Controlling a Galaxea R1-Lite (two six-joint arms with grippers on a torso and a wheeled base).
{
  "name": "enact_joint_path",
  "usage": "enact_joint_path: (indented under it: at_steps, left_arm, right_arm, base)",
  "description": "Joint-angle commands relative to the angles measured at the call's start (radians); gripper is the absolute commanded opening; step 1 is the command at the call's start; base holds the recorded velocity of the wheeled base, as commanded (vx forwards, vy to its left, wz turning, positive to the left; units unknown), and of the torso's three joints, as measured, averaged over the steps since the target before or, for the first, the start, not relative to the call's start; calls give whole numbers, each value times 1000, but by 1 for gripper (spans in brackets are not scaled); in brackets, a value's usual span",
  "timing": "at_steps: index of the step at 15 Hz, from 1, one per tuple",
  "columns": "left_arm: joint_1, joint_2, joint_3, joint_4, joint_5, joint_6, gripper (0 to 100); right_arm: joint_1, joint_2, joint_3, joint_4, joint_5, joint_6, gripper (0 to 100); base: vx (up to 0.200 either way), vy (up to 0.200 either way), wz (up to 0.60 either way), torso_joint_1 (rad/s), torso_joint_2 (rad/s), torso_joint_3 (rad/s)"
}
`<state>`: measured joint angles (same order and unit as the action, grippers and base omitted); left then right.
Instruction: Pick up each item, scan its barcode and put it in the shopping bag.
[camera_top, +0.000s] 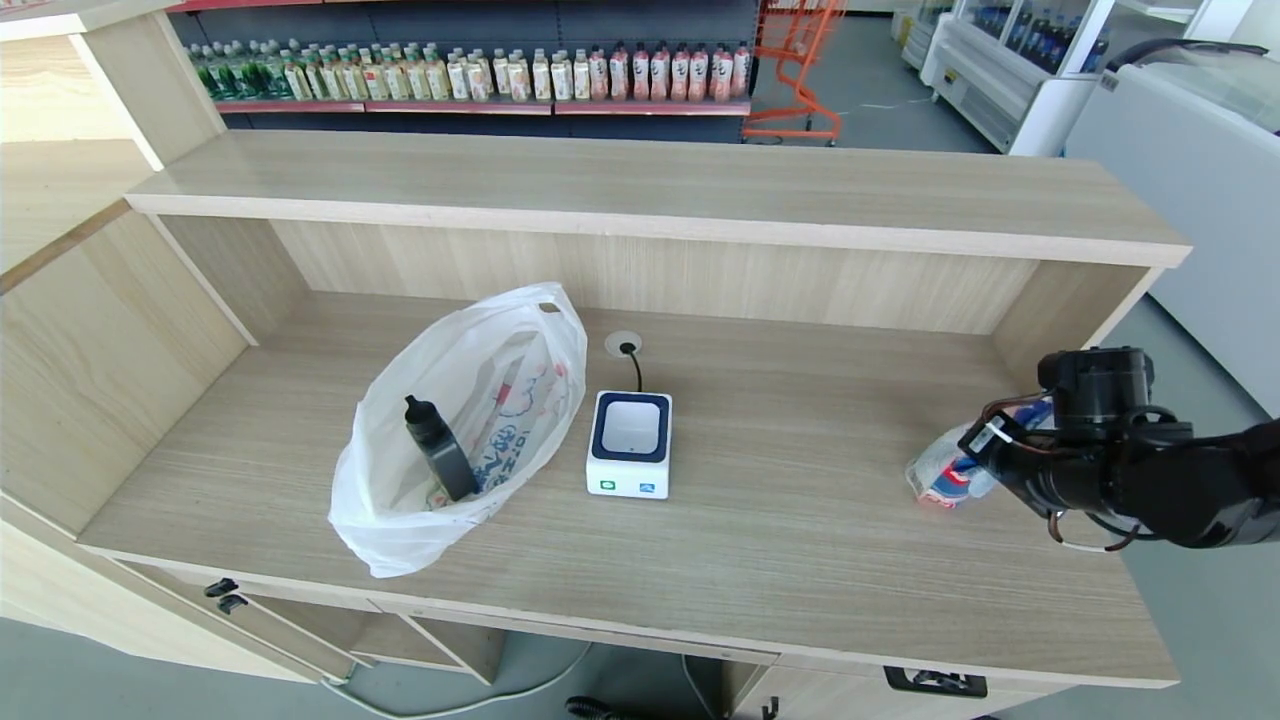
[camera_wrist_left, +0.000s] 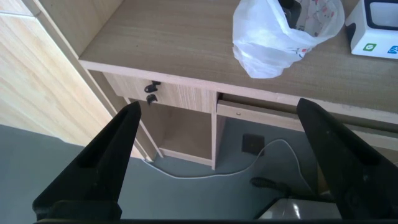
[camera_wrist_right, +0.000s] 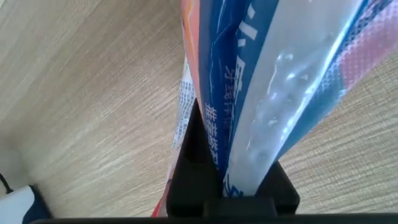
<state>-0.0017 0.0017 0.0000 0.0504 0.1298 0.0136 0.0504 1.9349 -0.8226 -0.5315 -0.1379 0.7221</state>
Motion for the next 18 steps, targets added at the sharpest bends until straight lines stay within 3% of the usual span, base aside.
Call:
enact_joint_path:
  at_steps: [1,5,9,11,13,15,18]
  left_arm:
    - [0,0,0,0,1,0,100]
    - [0,0,0,0,1,0,100]
    - [0,0,0,0,1,0,100]
    - [0,0,0,0,1,0,100]
    - [0,0,0,0,1,0,100]
    - [0,0,0,0,1,0,100]
    - [0,0,0,0,1,0,100]
  right_arm:
    - [0,26,-7,4,3,-30,0]
    - [0,-47,-3,2,41,-187,0]
    - [-21,-260,54,4,432,-363,0]
    - [-98,-332,94,5,733,-474,0]
    - [-121,-396,137,8,1000,-481,0]
    - [-69,-432,152,10,1100,-480,0]
    - [62,-471,145,8,1121,-391,0]
  base:
    - [0,0,0,0,0,0]
    - [0,0,0,0,0,0]
    - [0,0,0,0,0,0]
    - [0,0,0,0,0,0]
    - [0,0,0,0,0,0]
    - [0,0,0,0,0,0]
    - [0,0,0,0,0,0]
